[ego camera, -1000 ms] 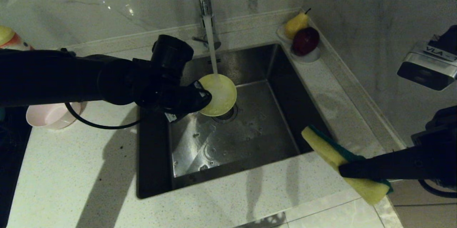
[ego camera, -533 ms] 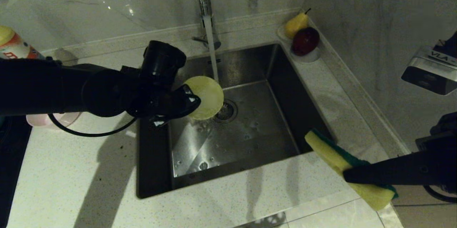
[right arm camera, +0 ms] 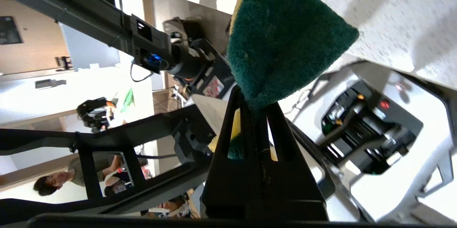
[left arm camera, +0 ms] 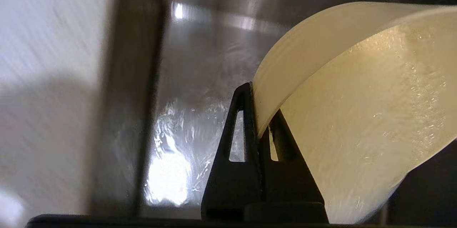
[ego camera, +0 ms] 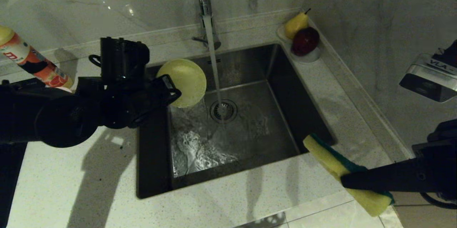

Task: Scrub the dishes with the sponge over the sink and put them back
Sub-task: Rinse the bowl

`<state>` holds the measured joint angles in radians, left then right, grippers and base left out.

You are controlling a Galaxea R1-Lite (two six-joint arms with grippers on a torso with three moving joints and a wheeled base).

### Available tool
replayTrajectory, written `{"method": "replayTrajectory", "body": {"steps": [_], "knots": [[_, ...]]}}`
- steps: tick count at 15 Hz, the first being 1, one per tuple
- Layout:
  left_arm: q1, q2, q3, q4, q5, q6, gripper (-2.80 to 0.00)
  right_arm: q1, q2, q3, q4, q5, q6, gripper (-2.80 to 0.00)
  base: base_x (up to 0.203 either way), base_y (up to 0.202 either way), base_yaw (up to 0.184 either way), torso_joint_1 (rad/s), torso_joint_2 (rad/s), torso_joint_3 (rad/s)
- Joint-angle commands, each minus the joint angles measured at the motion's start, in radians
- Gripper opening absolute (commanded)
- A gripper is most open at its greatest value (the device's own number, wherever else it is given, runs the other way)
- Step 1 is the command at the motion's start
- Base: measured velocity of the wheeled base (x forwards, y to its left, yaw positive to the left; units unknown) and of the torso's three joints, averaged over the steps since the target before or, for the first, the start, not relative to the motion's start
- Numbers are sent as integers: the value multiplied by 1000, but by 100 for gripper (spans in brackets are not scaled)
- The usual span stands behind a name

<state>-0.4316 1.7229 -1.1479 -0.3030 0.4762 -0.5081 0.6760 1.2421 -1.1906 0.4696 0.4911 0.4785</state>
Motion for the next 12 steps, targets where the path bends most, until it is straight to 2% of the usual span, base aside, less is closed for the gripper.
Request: {"method": "replayTrajectory", "body": {"steps": [1, 3, 8, 12], "knots": [[24, -54, 87, -155, 5, 81, -280, 1, 12, 16, -17, 9, 3, -280, 0, 0, 0, 0, 0, 0], [48, -76, 129, -292, 3, 118, -280, 2, 16, 21, -19, 15, 3, -280, 0, 0, 0, 0, 0, 0], [66, -91, 174, -529, -6, 210, -280, 1, 17, 26, -18, 29, 5, -280, 0, 0, 0, 0, 0, 0], [65, -127, 234, -678, -82, 286, -280, 1, 35, 33, -19, 30, 5, -280, 0, 0, 0, 0, 0, 0]]}}
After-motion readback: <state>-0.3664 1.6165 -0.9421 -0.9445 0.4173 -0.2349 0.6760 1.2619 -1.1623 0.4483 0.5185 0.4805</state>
